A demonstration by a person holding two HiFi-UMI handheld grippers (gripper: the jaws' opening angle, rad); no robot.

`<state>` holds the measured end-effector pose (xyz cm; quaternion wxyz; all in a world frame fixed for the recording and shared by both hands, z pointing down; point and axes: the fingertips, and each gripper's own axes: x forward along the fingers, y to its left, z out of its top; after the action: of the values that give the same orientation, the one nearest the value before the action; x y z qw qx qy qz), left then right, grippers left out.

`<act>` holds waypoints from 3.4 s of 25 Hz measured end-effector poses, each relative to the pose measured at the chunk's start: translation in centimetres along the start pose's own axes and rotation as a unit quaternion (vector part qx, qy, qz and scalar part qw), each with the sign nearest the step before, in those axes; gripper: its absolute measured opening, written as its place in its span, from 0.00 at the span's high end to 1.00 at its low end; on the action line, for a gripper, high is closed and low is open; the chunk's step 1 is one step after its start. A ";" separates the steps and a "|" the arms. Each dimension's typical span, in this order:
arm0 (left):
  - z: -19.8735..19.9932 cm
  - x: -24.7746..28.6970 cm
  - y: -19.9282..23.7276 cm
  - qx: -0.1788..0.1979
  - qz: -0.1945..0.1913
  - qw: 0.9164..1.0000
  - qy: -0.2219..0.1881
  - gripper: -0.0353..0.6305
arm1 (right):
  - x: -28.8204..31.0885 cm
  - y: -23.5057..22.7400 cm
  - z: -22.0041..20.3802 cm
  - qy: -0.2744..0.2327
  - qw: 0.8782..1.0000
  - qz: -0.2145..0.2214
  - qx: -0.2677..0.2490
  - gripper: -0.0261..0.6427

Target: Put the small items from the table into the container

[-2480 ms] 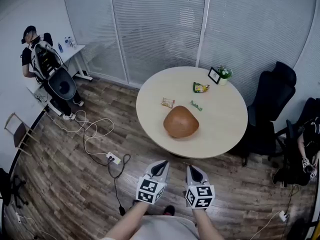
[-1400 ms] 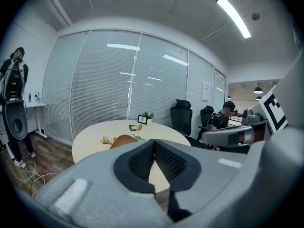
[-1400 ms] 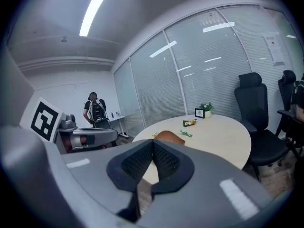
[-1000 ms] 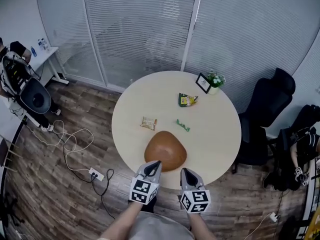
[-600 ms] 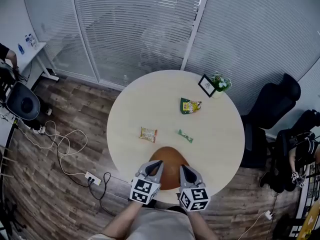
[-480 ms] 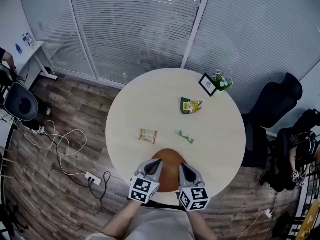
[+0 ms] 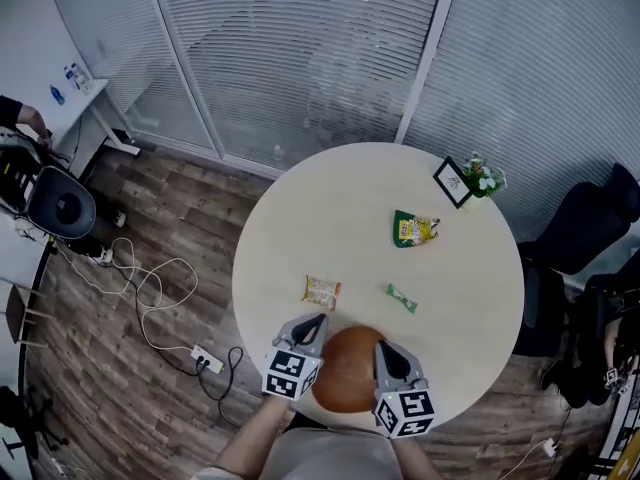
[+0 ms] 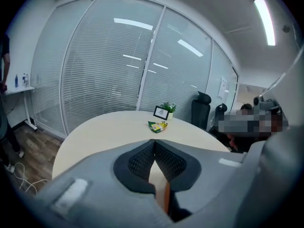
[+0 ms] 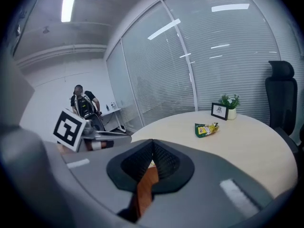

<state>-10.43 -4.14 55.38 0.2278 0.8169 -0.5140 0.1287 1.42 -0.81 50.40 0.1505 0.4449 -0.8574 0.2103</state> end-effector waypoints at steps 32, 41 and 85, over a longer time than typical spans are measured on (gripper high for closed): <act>-9.4 11.0 9.3 0.074 0.037 0.986 0.147 0.77 | -0.8 0.0 -3.2 0.034 0.999 -0.006 0.021 0.96; -4.2 8.2 6.0 0.105 -0.001 0.990 0.099 0.79 | -1.2 0.2 -3.3 0.024 0.999 -0.009 0.021 0.96; -2.2 1.6 -7.1 0.176 -0.147 0.973 0.021 0.96 | -3.9 -1.1 -4.5 0.003 0.994 -0.074 0.077 0.96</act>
<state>-3.28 -1.66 56.24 0.1074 0.9079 -0.3528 0.1992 4.81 3.57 52.81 0.1336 0.5168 -0.8030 0.2650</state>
